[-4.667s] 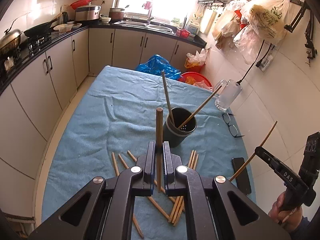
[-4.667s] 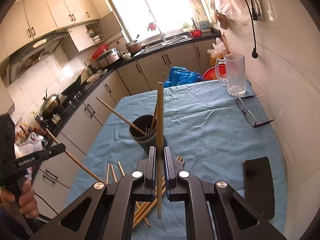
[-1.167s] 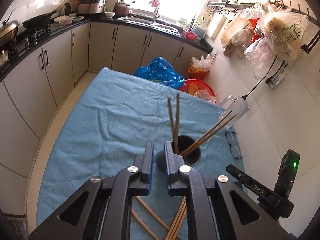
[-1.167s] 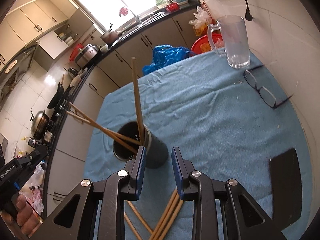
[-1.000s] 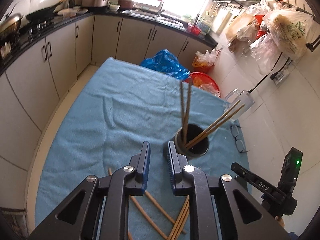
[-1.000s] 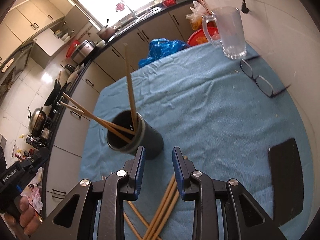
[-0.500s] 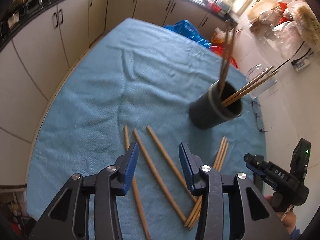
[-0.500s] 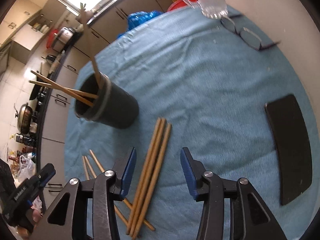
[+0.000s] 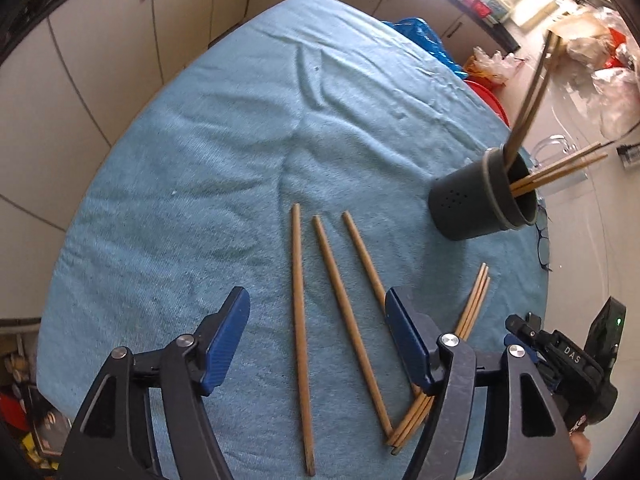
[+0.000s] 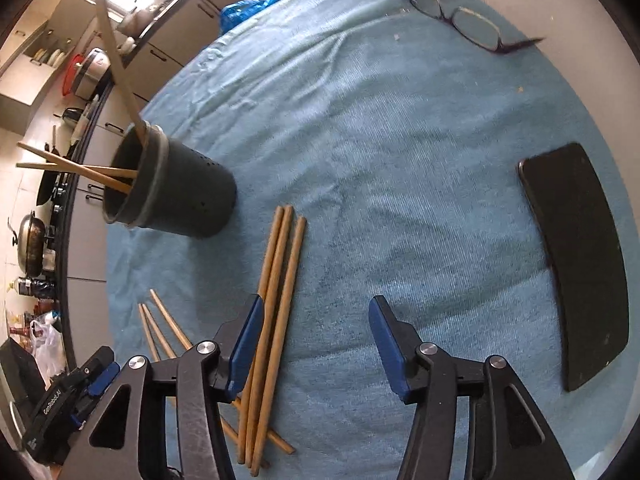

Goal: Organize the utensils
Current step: 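Lower the right tool onto a loose chopstick and close its fingers, then lift the chopstick upright with the right tool toward the black holder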

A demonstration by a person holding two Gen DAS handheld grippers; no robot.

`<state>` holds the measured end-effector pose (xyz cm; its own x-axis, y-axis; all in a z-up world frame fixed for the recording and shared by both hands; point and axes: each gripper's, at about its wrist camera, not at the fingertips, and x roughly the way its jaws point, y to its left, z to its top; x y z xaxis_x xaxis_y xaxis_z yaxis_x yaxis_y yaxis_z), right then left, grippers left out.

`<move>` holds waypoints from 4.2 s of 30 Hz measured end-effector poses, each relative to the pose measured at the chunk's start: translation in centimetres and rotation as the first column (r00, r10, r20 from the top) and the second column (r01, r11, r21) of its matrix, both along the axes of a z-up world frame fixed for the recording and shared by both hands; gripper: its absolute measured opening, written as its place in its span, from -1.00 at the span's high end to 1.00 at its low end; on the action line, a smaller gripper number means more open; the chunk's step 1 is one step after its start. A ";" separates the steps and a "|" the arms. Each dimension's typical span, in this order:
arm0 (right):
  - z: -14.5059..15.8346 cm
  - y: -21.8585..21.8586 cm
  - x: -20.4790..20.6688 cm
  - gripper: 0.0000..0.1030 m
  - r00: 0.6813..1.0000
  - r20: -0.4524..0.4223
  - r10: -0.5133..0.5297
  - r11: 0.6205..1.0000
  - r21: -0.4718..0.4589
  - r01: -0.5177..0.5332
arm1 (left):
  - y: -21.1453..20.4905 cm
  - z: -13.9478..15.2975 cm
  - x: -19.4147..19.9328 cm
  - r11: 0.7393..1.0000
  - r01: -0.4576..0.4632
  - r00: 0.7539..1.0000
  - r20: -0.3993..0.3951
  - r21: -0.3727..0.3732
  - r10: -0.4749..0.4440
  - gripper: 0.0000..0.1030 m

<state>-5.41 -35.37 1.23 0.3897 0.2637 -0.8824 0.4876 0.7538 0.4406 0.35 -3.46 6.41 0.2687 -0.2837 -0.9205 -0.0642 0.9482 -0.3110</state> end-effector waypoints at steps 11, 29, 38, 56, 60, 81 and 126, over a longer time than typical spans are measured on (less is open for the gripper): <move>-1.2 0.2 0.2 -0.78 0.999 -0.019 -0.040 0.993 0.111 0.042 | 0.8 -0.6 0.0 1.000 -0.028 0.999 -0.021 -0.002 0.028 -0.36; -0.2 1.2 1.7 -0.64 0.995 -0.101 -0.010 1.000 0.013 0.011 | 1.0 -0.8 0.0 1.000 -0.026 0.999 -0.037 -0.011 0.025 -0.36; -0.4 1.9 3.3 0.24 0.991 -0.134 0.011 1.000 0.009 -0.010 | 1.1 -1.2 -0.1 1.000 -0.007 0.999 -0.040 0.009 0.007 -0.36; -1.9 3.9 5.8 0.55 0.982 -0.175 0.068 0.992 -0.097 -0.086 | 0.2 -2.3 0.9 0.997 0.072 0.995 -0.072 0.037 -0.069 0.61; -1.7 4.2 5.9 0.64 0.981 -0.174 0.082 0.988 -0.113 -0.103 | 0.0 -2.7 1.2 0.998 0.068 0.993 -0.095 0.016 -0.066 0.75; -2.4 4.6 7.1 0.84 0.973 -0.175 0.151 0.978 -0.116 -0.173 | -2.9 -4.6 3.5 0.981 0.085 0.991 -0.117 0.172 -0.065 0.88; 13.0 3.9 -6.3 0.88 0.865 0.462 0.194 0.967 -0.237 -0.090 | -4.4 12.3 -5.7 0.981 0.147 0.890 0.417 0.124 -0.186 0.89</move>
<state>-11.70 -31.46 14.21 0.7486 0.1863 -0.6364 0.1365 0.8959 0.4228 -5.30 -7.89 18.69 0.5957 -0.2831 -0.7516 0.2165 0.9578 -0.1892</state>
